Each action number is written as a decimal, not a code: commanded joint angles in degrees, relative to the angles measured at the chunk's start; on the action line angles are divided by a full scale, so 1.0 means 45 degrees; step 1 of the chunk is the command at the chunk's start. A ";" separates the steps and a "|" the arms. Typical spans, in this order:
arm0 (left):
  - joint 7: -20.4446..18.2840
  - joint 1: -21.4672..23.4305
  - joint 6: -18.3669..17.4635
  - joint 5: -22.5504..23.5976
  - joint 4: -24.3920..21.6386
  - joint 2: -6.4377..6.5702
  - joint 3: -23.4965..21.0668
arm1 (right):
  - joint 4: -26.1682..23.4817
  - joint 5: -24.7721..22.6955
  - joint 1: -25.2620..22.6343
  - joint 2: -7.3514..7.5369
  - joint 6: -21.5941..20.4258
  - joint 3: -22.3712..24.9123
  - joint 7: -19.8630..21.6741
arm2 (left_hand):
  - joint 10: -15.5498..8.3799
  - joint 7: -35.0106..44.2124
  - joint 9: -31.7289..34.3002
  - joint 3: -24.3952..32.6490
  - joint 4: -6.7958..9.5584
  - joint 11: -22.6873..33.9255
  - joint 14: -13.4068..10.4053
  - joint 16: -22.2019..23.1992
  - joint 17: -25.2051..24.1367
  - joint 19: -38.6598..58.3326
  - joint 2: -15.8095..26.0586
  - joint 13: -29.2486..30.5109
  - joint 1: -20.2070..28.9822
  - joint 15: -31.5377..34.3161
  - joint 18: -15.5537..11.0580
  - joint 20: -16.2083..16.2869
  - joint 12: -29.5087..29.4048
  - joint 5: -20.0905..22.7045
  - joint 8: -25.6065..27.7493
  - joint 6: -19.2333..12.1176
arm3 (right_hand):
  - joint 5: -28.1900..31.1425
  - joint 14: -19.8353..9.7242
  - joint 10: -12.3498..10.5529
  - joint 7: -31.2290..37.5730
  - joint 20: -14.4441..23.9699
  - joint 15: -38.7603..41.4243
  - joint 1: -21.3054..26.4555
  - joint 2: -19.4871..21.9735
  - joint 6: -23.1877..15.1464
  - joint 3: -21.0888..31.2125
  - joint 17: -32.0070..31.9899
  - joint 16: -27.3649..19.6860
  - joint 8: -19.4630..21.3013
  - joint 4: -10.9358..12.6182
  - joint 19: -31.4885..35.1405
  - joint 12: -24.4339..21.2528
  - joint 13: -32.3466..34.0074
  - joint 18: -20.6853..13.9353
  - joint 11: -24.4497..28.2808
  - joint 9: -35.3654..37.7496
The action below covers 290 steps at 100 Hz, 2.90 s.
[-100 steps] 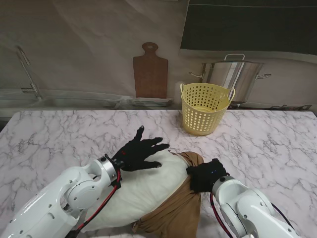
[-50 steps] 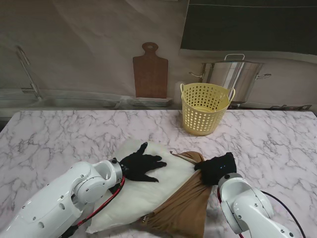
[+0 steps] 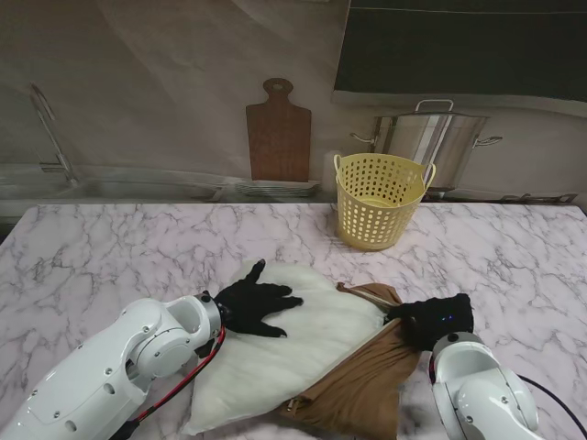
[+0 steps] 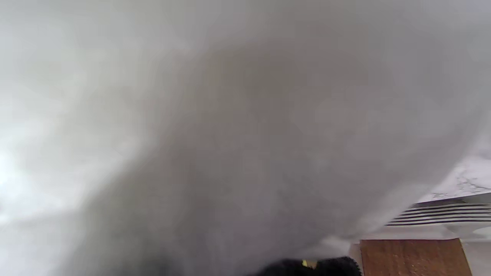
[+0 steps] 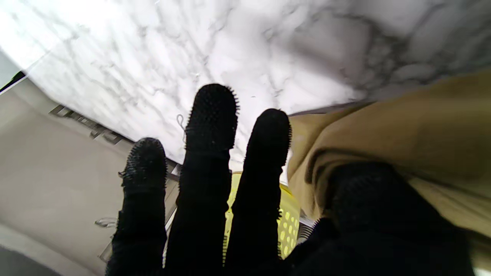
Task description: Remove the pillowcase from the pillow and put it in the laundry basket
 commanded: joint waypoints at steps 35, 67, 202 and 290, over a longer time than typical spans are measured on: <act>-0.0739 -0.0028 0.0506 0.0522 0.1037 0.0508 -0.0062 | -0.1503 0.2532 -0.0819 0.0650 -0.1637 0.0539 0.2467 | 0.0895 0.1165 0.0362 0.0047 -0.0002 0.0250 0.2775 0.0264 -0.0097 1.7564 -0.0852 0.0628 0.2016 0.1119 -0.0001 -0.0086 0.0154 0.0709 0.0289 0.1513 | 0.3331 0.0675 0.0740 0.2431 -0.0097 0.1534 -0.0195 0.2076 0.7713 -0.2040 0.0137 0.0180 0.0130 0.1338 0.0726 -0.0315 0.0963 0.0076 0.1258 0.0845; -0.0720 0.0082 0.0141 0.0254 0.1056 0.0525 -0.0212 | -0.0985 0.4722 -0.1253 0.0767 -0.2358 0.0883 -0.0887 | 0.0913 0.1135 0.0252 -0.0003 -0.0007 0.0226 0.2765 0.0256 -0.0143 1.7577 -0.0960 0.0564 0.1882 0.1105 -0.0026 -0.0121 0.0136 0.0620 0.0266 0.1335 | 0.3915 0.0623 0.2185 0.3034 0.0102 -0.3004 -0.1756 0.1529 0.5455 -0.2517 -0.1277 -0.1109 0.2099 0.1166 -0.0330 -0.1725 -0.3370 0.0652 -0.3006 -0.4341; -0.0461 -0.0071 -0.0205 -0.0098 0.0873 0.0497 0.0050 | 0.4060 0.7066 0.5401 0.0643 0.0830 -0.3910 -0.3387 | 0.0823 0.1100 0.0105 0.0026 -0.0008 0.0232 0.2723 0.0246 -0.0154 1.7511 -0.0853 0.0515 0.1773 0.1076 -0.0058 -0.0169 0.0122 0.0389 0.0345 0.1051 | 0.5987 -0.1530 0.1246 0.9684 0.1440 0.7371 0.1590 -0.1998 0.5547 0.1686 0.2482 0.0644 0.0498 -0.0459 0.3960 -0.0047 0.1845 0.0092 0.3990 0.2091; -0.1088 -0.0038 -0.0297 0.0008 0.0680 0.0578 -0.0073 | 0.3678 0.4409 0.1726 0.0593 0.0964 -0.0461 -0.5229 | 0.0786 0.1071 0.0025 0.0016 -0.0018 0.0200 0.2685 0.0215 -0.0179 1.7351 -0.0799 0.0414 0.1717 0.1018 -0.0088 -0.0172 0.0110 0.0333 0.0345 0.1013 | 0.5713 -0.1045 0.1459 0.9126 0.0776 0.6175 0.1180 -0.1184 0.6091 0.2202 0.1998 -0.0484 0.2363 -0.0657 0.3208 0.0353 0.1813 0.0308 0.2981 0.1495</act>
